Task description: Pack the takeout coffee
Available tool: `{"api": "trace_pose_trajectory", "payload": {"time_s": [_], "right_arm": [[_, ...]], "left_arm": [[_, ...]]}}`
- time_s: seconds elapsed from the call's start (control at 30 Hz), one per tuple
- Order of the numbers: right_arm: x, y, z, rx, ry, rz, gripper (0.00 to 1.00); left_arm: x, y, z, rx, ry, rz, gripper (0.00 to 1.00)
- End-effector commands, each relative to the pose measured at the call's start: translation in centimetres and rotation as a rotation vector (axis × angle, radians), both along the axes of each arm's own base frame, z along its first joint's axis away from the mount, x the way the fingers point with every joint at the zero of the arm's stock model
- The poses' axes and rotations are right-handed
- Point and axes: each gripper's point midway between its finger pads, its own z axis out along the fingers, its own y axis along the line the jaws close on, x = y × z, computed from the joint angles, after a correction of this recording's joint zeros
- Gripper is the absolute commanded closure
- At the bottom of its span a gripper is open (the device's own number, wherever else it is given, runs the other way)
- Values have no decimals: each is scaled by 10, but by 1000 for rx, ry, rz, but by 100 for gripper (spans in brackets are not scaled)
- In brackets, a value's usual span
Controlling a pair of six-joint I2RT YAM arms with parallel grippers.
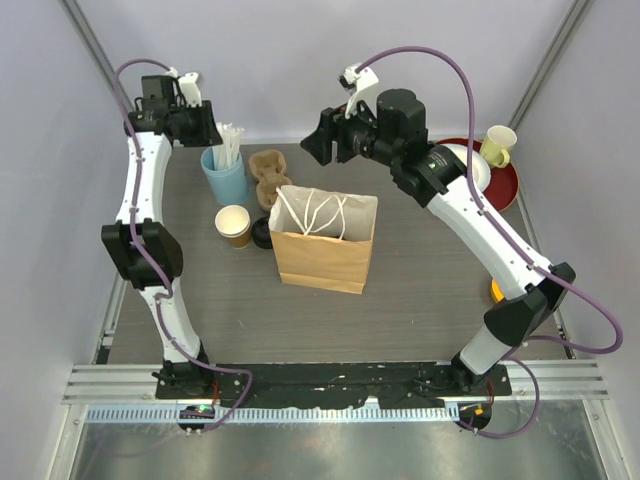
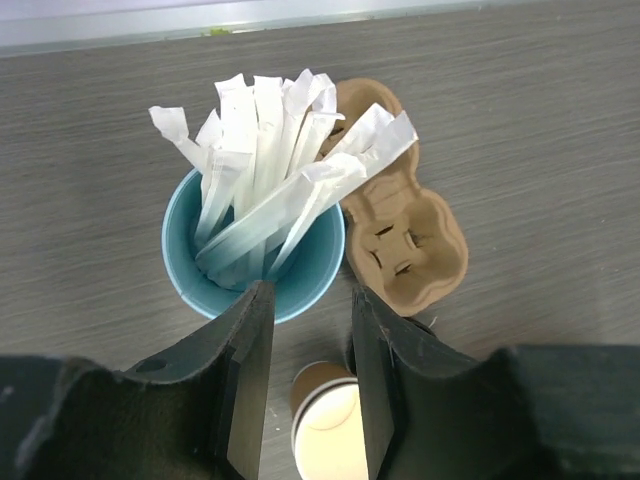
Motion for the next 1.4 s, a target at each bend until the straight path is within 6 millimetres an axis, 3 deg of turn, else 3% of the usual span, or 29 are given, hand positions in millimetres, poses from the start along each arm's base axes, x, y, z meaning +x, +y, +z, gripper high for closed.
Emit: {"api": "trace_pose_trajectory", "payload": {"time_s": [0.0, 0.1, 0.47, 0.83, 0.97, 1.13, 1.37], "right_arm": [[11, -3, 10, 63, 7, -37, 37], [18, -6, 8, 61, 15, -50, 37], [31, -19, 0, 20, 59, -75, 37], [39, -19, -9, -2, 95, -71, 37], [41, -18, -7, -6, 104, -59, 37], [42, -19, -11, -8, 121, -61, 37], [44, -15, -12, 1, 130, -54, 37]], "left_arm": [[15, -11, 12, 27, -78, -86, 57], [22, -9, -6, 25, -43, -73, 57], [42, -20, -39, -2, -11, -100, 61], [64, -21, -45, -3, -62, -107, 62], [69, -23, -44, -9, -80, -117, 80], [59, -29, -32, -50, -82, -128, 93], [43, -24, -9, -92, -94, -104, 100]]}}
